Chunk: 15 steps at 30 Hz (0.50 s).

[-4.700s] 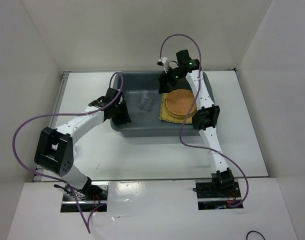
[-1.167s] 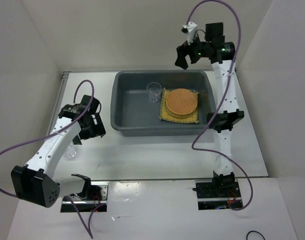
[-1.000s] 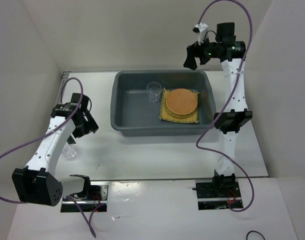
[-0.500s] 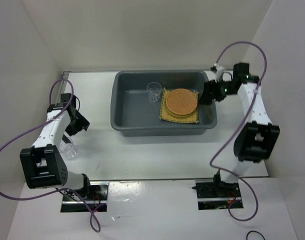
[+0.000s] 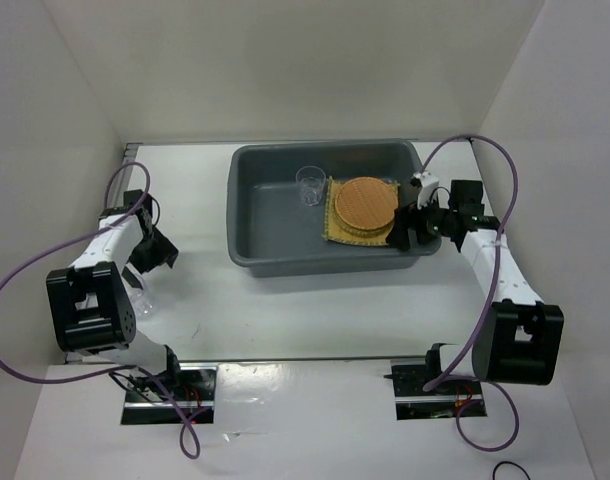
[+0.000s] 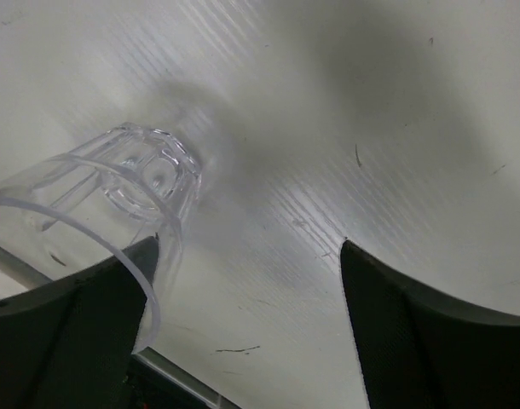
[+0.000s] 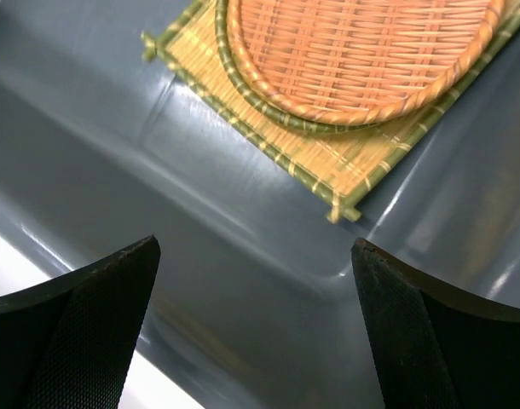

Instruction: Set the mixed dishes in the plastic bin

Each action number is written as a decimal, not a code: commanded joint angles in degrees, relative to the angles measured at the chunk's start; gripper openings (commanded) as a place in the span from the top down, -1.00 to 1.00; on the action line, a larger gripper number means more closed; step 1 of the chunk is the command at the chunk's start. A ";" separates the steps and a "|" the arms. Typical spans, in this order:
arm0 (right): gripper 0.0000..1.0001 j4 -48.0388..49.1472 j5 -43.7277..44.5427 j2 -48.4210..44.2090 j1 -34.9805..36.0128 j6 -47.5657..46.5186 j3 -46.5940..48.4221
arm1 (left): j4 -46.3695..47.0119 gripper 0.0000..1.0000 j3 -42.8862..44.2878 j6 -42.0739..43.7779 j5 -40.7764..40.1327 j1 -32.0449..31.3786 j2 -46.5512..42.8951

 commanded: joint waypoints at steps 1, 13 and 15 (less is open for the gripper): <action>-0.95 5.39 4.05 -2.55 -0.83 7.84 -4.01 | 1.38 -0.87 -0.33 1.53 0.64 0.12 1.07; -0.95 9.70 6.68 -3.61 -0.83 7.58 -6.73 | -0.02 1.00 8.26 3.90 1.07 0.12 -6.03; -0.95 9.70 4.40 -3.61 -0.83 7.58 -7.26 | 2.86 1.00 14.30 3.90 7.82 -1.45 -11.57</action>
